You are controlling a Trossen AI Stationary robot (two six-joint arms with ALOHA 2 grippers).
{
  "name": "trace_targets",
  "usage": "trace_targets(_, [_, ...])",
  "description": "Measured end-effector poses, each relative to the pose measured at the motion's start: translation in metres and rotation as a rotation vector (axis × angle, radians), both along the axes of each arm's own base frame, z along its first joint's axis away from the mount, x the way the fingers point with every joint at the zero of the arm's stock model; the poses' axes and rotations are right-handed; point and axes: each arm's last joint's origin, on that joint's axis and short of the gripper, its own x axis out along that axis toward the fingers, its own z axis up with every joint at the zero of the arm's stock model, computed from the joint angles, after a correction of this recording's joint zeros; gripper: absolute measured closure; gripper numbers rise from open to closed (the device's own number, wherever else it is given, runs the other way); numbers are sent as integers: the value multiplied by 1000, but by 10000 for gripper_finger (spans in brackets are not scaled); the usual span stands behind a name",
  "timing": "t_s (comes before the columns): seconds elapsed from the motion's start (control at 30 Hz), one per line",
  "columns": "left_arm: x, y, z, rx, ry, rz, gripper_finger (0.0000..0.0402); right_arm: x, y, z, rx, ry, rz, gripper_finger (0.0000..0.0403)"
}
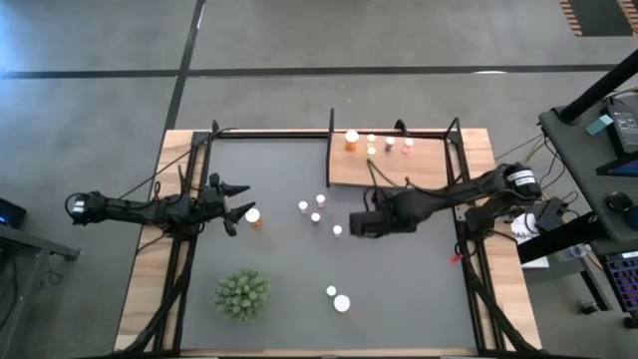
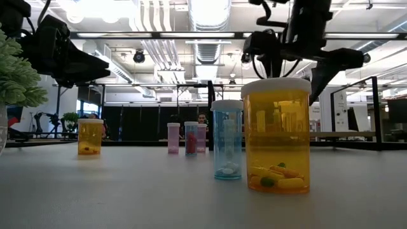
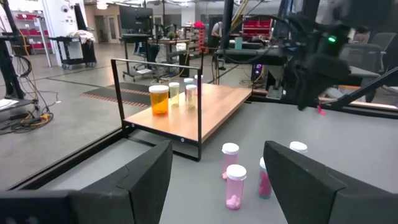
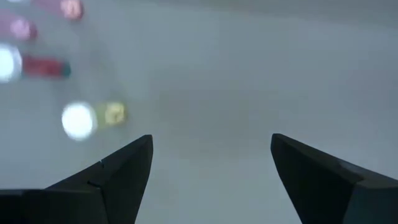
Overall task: Pick and place medicine bottles onto shelf by color
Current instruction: Put the bottom blue pill bottle on the shelf aligned with the other blue pill bottle
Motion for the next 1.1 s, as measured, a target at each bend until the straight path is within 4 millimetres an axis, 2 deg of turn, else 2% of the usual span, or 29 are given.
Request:
trace_targets(0.23, [0, 0, 0, 0, 0, 0, 164, 22, 21, -6, -1, -15, 53, 109])
trace_targets(0.6, [0, 0, 0, 0, 1, 0, 164, 65, 65, -15, -9, -8, 214, 151])
trace_targets(0.9, [0, 0, 0, 0, 0, 0, 164, 85, 108, -16, -6, -41, 320, 154])
trace_targets(1.1, [0, 0, 0, 0, 0, 0, 164, 98, 135, -17, -24, 11, 390, 154])
